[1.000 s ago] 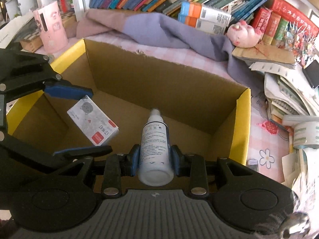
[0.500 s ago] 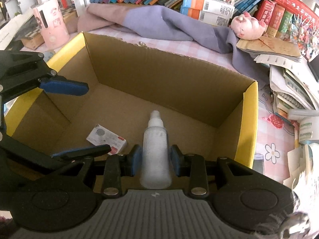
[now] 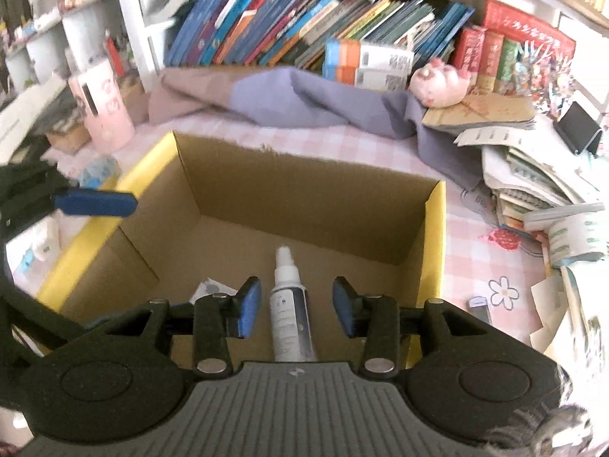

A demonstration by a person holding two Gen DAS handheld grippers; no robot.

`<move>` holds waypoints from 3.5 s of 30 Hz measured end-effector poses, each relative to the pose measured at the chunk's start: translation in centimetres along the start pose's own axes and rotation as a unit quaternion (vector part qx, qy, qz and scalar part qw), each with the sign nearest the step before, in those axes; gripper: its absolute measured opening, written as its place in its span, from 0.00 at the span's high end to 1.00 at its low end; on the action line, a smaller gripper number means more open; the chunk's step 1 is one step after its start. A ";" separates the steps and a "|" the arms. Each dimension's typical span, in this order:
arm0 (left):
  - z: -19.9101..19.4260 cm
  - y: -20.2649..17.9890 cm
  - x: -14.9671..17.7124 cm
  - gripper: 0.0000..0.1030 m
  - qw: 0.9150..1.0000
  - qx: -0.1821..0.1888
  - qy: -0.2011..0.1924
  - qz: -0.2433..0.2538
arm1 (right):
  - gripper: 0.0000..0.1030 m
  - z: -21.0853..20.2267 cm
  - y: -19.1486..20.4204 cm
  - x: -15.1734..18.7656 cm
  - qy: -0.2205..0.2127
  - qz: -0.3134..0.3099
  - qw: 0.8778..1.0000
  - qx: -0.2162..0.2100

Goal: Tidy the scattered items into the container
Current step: 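Open the left tool over the yellow box while the right tool releases the spray bottle inside, then withdraw both open tools from the yellow box back over the table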

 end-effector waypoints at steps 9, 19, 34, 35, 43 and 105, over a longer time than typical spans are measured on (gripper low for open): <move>-4.1 0.1 0.3 0.13 0.999 -0.021 -0.047 -0.012 | 0.58 -4.2 1.1 0.4 -0.063 0.025 0.998 0.015; -8.3 0.0 2.2 0.09 0.997 -0.014 -0.074 -0.012 | 0.57 -8.4 3.1 2.8 -0.104 0.055 0.992 0.053; -13.5 0.6 6.8 0.09 0.995 0.028 -0.098 -0.021 | 0.57 -12.8 8.3 8.2 -0.126 0.103 0.979 0.120; -13.8 0.6 7.2 0.09 0.995 0.032 -0.096 -0.019 | 0.57 -13.0 8.7 8.5 -0.126 0.106 0.979 0.122; -15.9 0.8 10.3 0.09 0.995 0.048 -0.085 -0.013 | 0.56 -14.3 12.3 11.3 -0.119 0.118 0.976 0.140; -20.7 11.3 22.6 0.09 0.988 -0.077 -0.025 -0.132 | 0.48 -6.6 29.9 12.4 -0.037 -0.003 0.998 0.049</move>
Point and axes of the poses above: each gripper's, at about its wrist camera, not at the fingertips, and z roughly the way its jaws point, y to its left, x to its underside, the point moved 2 cm from there along z, roughly the way its jaws point, and after that the axes turned 1 degree about x, right-handed, at the moved point
